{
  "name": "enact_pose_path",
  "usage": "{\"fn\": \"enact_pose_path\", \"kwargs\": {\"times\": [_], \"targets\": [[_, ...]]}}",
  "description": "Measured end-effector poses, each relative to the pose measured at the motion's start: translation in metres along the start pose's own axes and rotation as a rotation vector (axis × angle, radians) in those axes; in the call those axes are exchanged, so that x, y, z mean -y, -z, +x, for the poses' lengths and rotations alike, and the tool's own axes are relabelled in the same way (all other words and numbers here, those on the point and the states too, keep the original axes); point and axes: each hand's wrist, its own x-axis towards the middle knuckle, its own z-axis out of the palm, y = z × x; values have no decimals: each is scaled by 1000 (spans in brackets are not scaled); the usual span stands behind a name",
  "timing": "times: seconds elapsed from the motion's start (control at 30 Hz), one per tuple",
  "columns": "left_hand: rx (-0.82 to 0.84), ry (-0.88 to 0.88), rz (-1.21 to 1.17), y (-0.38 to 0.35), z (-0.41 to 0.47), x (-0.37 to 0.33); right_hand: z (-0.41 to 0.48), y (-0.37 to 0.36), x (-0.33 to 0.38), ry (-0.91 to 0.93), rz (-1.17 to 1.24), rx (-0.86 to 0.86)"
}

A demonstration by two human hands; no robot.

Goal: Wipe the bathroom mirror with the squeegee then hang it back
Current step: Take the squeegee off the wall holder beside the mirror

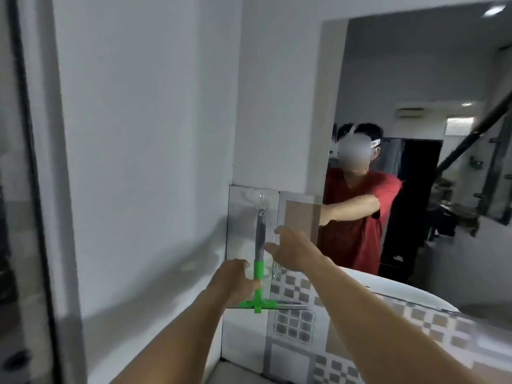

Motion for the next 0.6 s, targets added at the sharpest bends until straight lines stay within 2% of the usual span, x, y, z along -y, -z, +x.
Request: {"fn": "enact_pose_path", "kwargs": {"times": [0.23, 0.47, 0.6], "targets": [[-53, 15, -169, -42, 37, 9, 41, -44, 6, -84, 392, -160], [-147, 84, -362, -55, 38, 7, 47, -50, 6, -116, 494, -224], [-238, 68, -332, -47, 24, -2, 32, -34, 8, -87, 524, -242]]}}
